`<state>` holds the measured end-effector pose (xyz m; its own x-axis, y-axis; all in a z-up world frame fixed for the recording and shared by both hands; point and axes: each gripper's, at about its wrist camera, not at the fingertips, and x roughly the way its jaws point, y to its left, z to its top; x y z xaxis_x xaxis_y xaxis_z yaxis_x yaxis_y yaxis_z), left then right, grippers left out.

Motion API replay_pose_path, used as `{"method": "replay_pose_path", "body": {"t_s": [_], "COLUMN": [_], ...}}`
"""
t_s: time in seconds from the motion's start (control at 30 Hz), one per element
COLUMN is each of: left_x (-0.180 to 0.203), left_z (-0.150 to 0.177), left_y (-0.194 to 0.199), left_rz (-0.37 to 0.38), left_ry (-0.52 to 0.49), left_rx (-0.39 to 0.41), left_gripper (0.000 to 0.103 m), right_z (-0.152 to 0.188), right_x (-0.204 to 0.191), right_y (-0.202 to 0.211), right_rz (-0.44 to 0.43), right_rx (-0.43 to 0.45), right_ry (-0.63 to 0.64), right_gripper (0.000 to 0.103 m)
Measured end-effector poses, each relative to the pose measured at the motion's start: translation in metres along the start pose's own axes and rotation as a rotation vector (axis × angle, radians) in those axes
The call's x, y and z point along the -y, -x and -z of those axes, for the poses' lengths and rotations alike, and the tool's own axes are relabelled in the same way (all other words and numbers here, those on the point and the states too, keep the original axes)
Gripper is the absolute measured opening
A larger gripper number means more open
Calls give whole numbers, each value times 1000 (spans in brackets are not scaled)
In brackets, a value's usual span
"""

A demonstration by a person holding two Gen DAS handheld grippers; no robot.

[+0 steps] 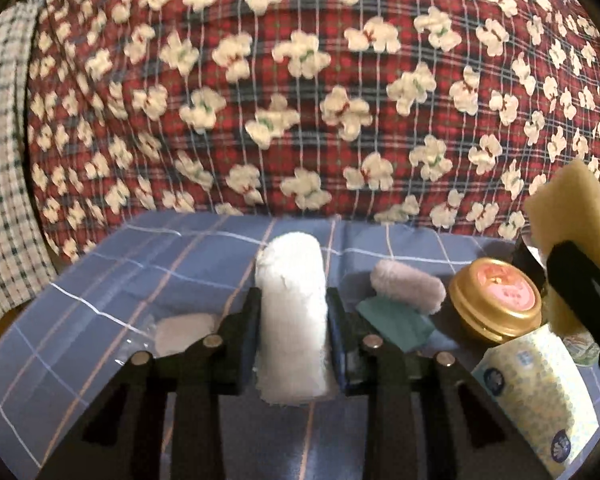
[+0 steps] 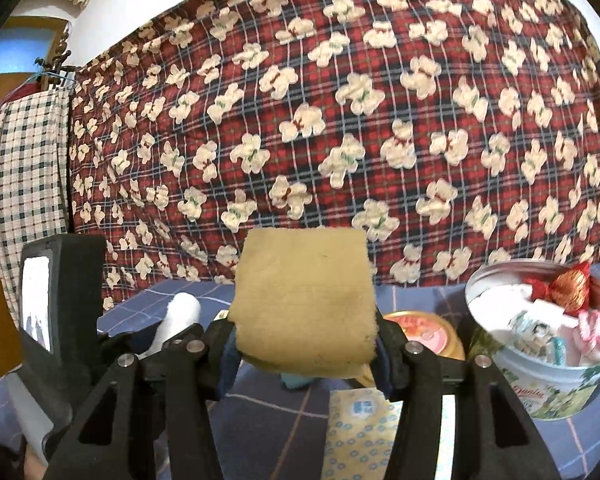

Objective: Organize soft objects
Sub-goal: 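Carry the tan sponge and white towel in both tools over the tin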

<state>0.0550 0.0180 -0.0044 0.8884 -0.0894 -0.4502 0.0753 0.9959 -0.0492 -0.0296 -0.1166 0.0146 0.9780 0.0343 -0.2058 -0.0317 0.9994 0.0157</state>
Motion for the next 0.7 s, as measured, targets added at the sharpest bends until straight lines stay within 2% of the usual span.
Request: {"method": "replay_pose_path", "body": {"t_s": [0.23, 0.47, 0.53, 0.7], "left_x": [8, 22, 27, 30], "left_z": [2, 8, 10, 10], "left_y": [11, 20, 24, 37], "left_rz": [5, 39, 60, 170], "left_ry": [1, 1, -4, 25], "left_rx": [53, 44, 59, 92], "left_gripper": [30, 30, 30, 30], "right_z": [-1, -1, -1, -1], "right_x": [3, 19, 25, 43], "right_y": [13, 24, 28, 37], "right_rz": [40, 81, 91, 131], "right_rx": [53, 74, 81, 99], "right_ry": [74, 103, 109, 131], "right_gripper": [56, 56, 56, 56]}}
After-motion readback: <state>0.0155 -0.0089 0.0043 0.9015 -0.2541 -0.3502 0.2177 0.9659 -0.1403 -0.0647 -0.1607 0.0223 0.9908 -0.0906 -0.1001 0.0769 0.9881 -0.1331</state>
